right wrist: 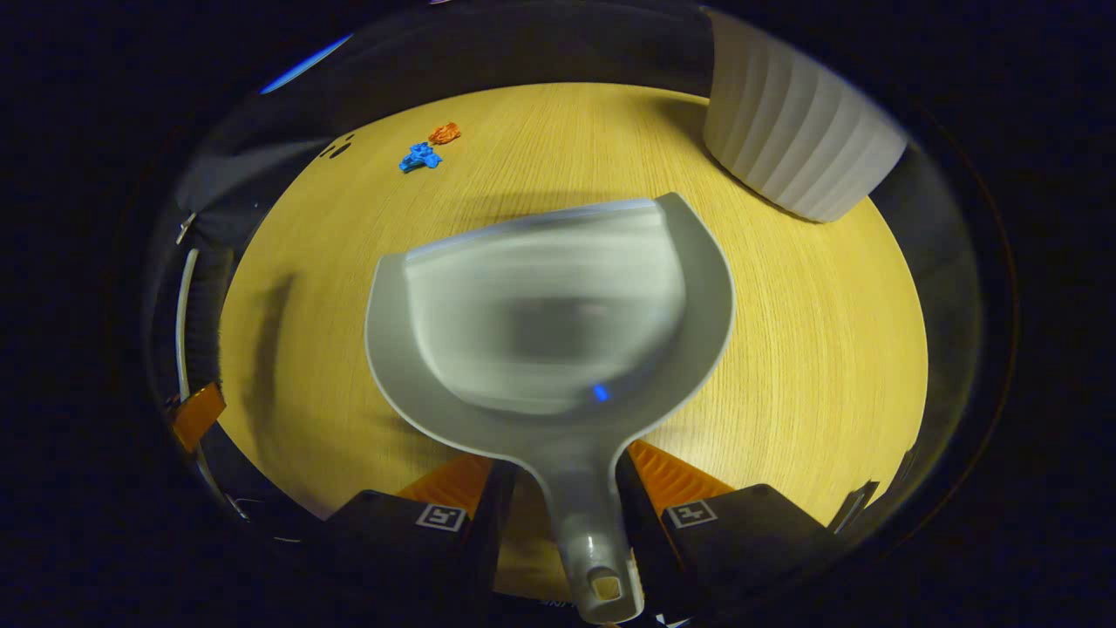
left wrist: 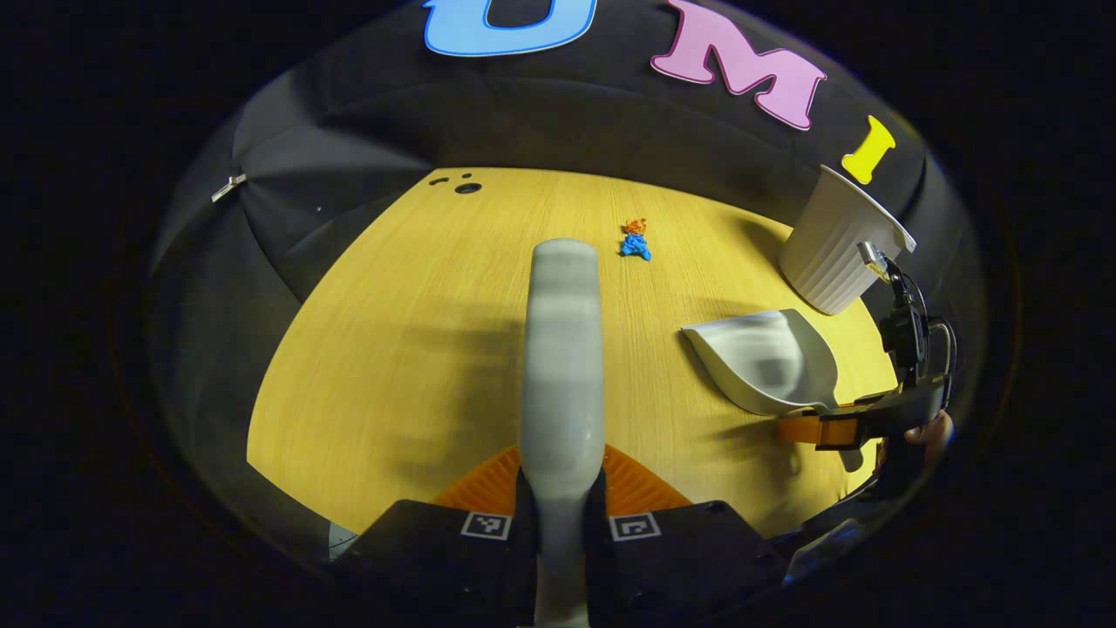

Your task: Pick up the small broom and dustpan from the desktop, sweep the trash into the dustpan with the broom, and then empty the trash into the garbage bin.

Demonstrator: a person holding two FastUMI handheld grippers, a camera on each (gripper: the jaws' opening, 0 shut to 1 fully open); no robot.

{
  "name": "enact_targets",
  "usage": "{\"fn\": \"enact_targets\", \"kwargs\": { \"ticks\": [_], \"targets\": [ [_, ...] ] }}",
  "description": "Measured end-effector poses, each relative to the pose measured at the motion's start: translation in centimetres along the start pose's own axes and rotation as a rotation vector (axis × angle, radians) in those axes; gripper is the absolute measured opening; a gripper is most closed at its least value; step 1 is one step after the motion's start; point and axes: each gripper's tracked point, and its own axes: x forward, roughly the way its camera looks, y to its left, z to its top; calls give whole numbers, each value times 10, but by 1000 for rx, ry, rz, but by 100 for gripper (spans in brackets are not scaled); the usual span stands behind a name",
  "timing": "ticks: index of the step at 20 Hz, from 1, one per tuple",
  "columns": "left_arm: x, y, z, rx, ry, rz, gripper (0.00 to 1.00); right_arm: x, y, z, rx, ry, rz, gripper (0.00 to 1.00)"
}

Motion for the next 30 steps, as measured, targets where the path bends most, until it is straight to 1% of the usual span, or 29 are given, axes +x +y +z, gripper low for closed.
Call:
{"fn": "enact_targets", "kwargs": {
  "ticks": [1,2,5,6,7,8,9,11,13,14,15,16,17,19,20,21,22,24,25,27,28,29,30],
  "targets": [
    [2,-3,-1,0,9,-2,27,0,-3,1,-23,-6,-12,58],
    [5,-3,-2,1,16,0,27,-5,-2,0,-27,-9,-10,43],
    [16,-7,0,-1,41,-3,27,-2,2,3,-42,-39,36,40],
    [21,-6,2,8,51,2,26,1,3,4,-46,-49,52,40],
    [25,-2,7,21,52,14,27,0,3,6,-50,-70,60,43],
    [28,0,13,33,51,24,27,0,2,6,-66,-93,62,37],
    [31,1,19,43,54,28,28,1,1,5,-95,-109,64,37],
    [37,3,34,65,54,32,25,-1,0,3,-123,-104,83,37],
    [47,6,50,89,68,30,27,-5,-3,3,-139,-96,90,37],
    [53,7,58,105,76,33,27,-5,-5,3,-147,-91,92,41],
    [61,10,67,121,84,40,28,-7,-5,2,-147,-87,97,33],
    [70,11,75,134,89,46,27,-9,-6,2,-148,-82,107,37],
    [79,10,84,144,94,47,27,-11,-6,2,-146,-80,116,33],
    [100,7,99,166,112,37,25,-16,-8,0,-145,-71,135,33],
    [111,7,107,179,122,33,27,-18,-9,0,-145,-67,142,37],
    [122,7,117,193,129,34,27,-18,-10,1,-149,-63,149,33],
    [133,9,127,213,134,39,27,-19,-11,1,-155,-60,156,37],
    [156,13,145,275,154,50,27,-20,-15,3,-180,-54,163,37],
    [167,13,155,323,157,50,27,-19,-18,4,-197,-52,162,33],
    [190,13,172,448,167,58,26,-21,-23,7,-212,-50,167,41],
    [201,10,176,508,177,64,27,-21,-24,9,-205,-55,174,33],
    [210,7,182,560,181,64,26,-21,-25,11,-205,-53,176,33],
    [218,-1,190,598,169,53,26,-19,-29,9,-216,-44,173,36]
  ]
}}
